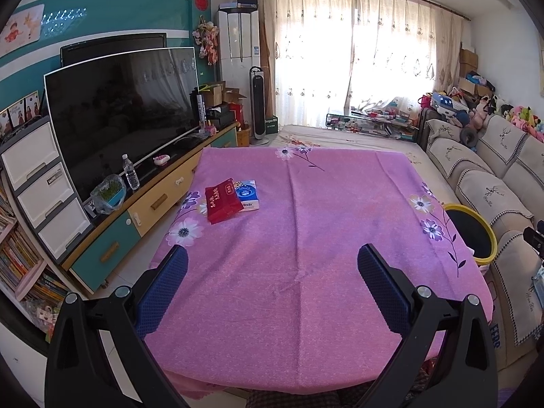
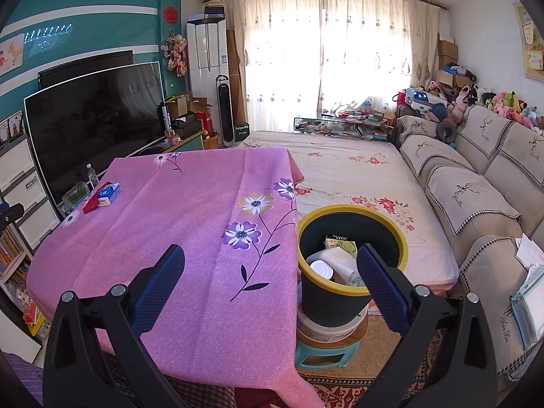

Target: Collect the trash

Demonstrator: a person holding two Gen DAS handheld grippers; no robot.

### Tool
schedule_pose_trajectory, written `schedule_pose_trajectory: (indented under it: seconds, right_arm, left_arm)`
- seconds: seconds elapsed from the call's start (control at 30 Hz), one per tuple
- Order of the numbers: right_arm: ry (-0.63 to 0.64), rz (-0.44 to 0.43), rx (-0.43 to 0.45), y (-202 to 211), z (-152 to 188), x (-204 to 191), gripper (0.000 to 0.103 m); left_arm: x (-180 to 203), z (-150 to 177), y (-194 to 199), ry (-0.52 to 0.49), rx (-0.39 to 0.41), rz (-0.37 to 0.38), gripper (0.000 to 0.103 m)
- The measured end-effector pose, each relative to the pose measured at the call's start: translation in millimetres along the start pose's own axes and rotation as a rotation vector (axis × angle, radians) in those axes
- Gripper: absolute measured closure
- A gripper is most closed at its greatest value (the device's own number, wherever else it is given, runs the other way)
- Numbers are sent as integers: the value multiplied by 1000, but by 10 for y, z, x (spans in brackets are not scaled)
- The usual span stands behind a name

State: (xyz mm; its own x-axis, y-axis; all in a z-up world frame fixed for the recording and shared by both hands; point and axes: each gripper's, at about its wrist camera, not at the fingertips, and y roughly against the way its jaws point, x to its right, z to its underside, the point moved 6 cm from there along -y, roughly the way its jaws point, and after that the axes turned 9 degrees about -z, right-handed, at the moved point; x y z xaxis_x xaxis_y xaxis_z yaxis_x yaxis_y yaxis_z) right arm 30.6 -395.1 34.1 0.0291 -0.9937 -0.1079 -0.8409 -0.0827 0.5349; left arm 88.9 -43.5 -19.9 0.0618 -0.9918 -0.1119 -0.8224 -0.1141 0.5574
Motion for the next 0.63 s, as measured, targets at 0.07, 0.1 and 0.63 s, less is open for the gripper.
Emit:
schedule_pose_trajectory:
  seconds: [0.07, 0.1, 0.63]
  right_arm:
    - [0, -1, -1, -1, 13, 4, 7]
    - [0, -1, -1, -6, 16, 5, 7]
    - [0, -19, -35, -163, 66, 29, 7]
  left_arm:
    - [11, 1, -8, -8, 1, -2, 5]
    - [19, -3, -3, -19, 13, -4, 5]
    - [-76, -69, -546, 23, -72, 19, 5]
